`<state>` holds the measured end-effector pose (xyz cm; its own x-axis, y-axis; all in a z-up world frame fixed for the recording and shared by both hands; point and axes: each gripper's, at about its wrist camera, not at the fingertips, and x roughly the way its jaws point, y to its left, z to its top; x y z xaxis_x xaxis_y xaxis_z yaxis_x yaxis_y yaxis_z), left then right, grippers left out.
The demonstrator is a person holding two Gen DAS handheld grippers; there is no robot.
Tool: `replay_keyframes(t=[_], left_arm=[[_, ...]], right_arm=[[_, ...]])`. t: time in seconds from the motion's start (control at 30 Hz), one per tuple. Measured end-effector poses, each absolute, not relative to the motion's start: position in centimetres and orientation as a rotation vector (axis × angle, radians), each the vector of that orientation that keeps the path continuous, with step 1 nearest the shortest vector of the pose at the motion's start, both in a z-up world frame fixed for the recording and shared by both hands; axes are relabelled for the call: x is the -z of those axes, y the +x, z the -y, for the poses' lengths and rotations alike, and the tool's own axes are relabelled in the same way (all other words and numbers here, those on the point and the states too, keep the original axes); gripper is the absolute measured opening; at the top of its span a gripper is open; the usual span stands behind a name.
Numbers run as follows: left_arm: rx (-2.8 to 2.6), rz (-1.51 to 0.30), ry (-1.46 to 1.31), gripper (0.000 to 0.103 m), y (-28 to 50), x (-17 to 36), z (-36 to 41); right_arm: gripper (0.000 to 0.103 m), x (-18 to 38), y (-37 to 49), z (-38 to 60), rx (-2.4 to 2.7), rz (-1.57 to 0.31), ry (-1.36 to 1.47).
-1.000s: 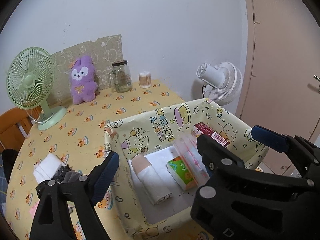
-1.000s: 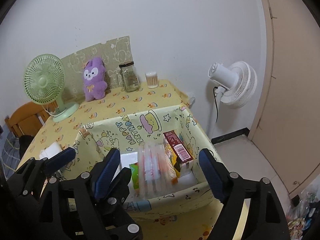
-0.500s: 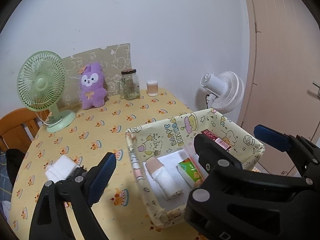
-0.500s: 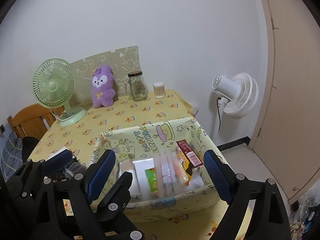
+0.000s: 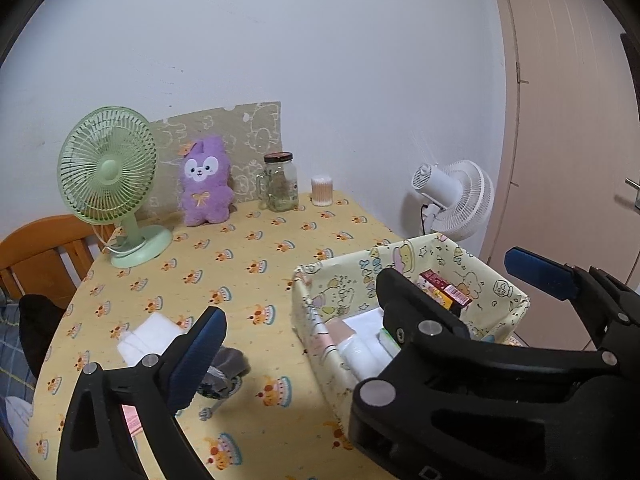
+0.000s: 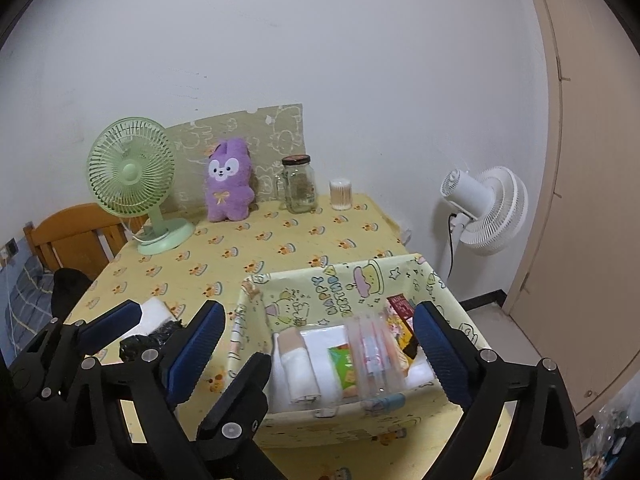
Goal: Organize soft objects
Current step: 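Withdraw both tools from the box toward the remaining items, then move both tools toward the grey knit pouch and pink paper slip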
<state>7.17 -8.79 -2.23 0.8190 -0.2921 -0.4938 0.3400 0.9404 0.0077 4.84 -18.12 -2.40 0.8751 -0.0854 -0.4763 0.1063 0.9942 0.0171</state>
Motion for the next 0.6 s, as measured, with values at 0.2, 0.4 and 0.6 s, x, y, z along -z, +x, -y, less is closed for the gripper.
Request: replay_keyframes(t=[0.2,0.4,0.6], left_arm=[[0.320,-0.505,0.096,0.100,6.9,2.2,7.2],[0.293,-0.497,0.093,0.100,6.5,2.0,5.4],[0.262,-0.490,0.079,0.100,6.2,1.9,3.3]], right_arm=[[0.098,2.2,4.8,16.3,0.092,-0.486,0.033],[0.098,2.1,4.5,14.4,0.067,-0.476,0.025],[0.098,2.0,4.5,12.3,0.039,-0.473,0.011]])
